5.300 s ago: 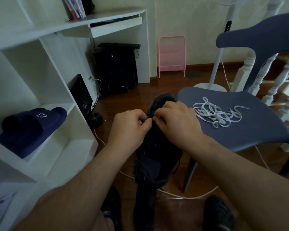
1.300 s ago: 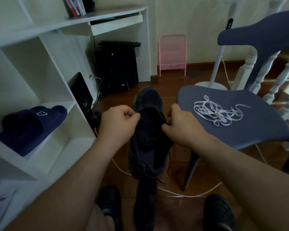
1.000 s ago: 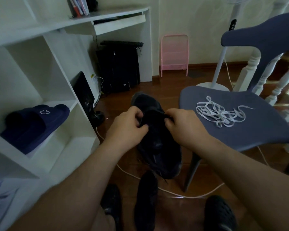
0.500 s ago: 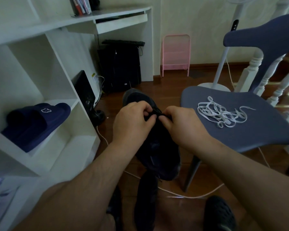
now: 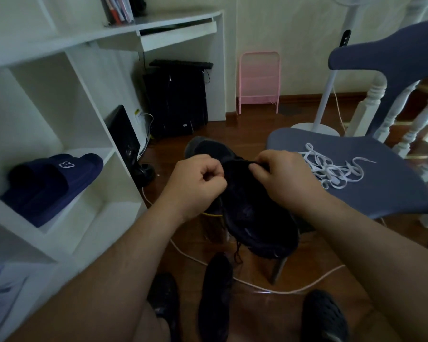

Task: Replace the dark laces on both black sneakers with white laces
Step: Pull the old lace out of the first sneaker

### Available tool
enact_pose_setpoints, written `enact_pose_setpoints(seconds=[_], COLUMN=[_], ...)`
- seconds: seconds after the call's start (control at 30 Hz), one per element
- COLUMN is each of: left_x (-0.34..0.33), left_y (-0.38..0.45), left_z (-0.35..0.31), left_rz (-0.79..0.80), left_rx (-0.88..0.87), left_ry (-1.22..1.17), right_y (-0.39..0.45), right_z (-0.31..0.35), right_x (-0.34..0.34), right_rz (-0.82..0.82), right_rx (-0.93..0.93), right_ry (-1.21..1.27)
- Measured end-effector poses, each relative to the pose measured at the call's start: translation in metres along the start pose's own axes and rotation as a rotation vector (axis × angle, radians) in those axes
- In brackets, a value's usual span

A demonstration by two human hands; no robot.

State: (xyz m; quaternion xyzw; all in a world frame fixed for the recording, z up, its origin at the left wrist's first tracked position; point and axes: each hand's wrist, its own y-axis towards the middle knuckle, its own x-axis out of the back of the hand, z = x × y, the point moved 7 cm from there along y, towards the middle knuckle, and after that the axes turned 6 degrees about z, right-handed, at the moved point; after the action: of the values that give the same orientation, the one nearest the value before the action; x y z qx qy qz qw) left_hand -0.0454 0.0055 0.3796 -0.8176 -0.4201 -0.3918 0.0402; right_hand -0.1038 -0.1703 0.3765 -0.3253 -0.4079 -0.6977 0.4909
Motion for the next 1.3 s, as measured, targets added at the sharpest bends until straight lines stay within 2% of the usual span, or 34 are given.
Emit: enact_pose_setpoints(seconds=[0.2,0.4,0.47,0.6,0.67,0.73,0.87,1.1,1.17,1.27,1.3], left_x=[-0.007,-0.009,-0.011,-0.020,-0.024,-0.024,-0.017,-0.017,-0.017,-0.027,-0.028], left_y=[0.000,-0.002,0.000,-0.001,-0.003,-0.004,-0.002,0.000,0.002,-0.003,-0.006], left_z=[0.002,0.009,0.010,-0.003,-0.005,0.003,0.009,0.008,0.005,-0.005,-0.006], left_rz=[-0.064,-0.103,-0.036,0.307,0.405,0.354,0.074,-0.020,0.061,0.403,0.466], left_rx=[0.143,0.235,0.228,0.126,0.135,0.186,0.276,0.212,0.199,0.125,0.109], left_ry=[0.173,0.105,-0.009,-0.284,-0.316,-0.253,0.008,0.038,-0.080,-0.225,-0.260], right_y=[-0.008,-0.009,-0.008,-0.003,-0.003,-0.005,-0.008,-0.008,-0.006,-0.003,-0.003], right_z=[0.024,0.032,0.027,0.010,0.010,0.013,0.023,0.031,0.026,0.012,0.009], right_x=[-0.008,-0.014,-0.013,-0.003,-0.002,-0.004,-0.012,-0.017,-0.014,-0.005,-0.003], right_rz=[0.019,0.038,0.033,-0.001,-0.001,0.007,0.038,0.048,0.037,-0.001,0.000], right_rx=[0.126,0.165,0.139,0.048,0.054,0.077,0.104,0.143,0.113,0.053,0.042], right_ry=[-0.056,-0.079,-0.077,-0.052,-0.057,-0.080,-0.093,-0.099,-0.090,-0.080,-0.076])
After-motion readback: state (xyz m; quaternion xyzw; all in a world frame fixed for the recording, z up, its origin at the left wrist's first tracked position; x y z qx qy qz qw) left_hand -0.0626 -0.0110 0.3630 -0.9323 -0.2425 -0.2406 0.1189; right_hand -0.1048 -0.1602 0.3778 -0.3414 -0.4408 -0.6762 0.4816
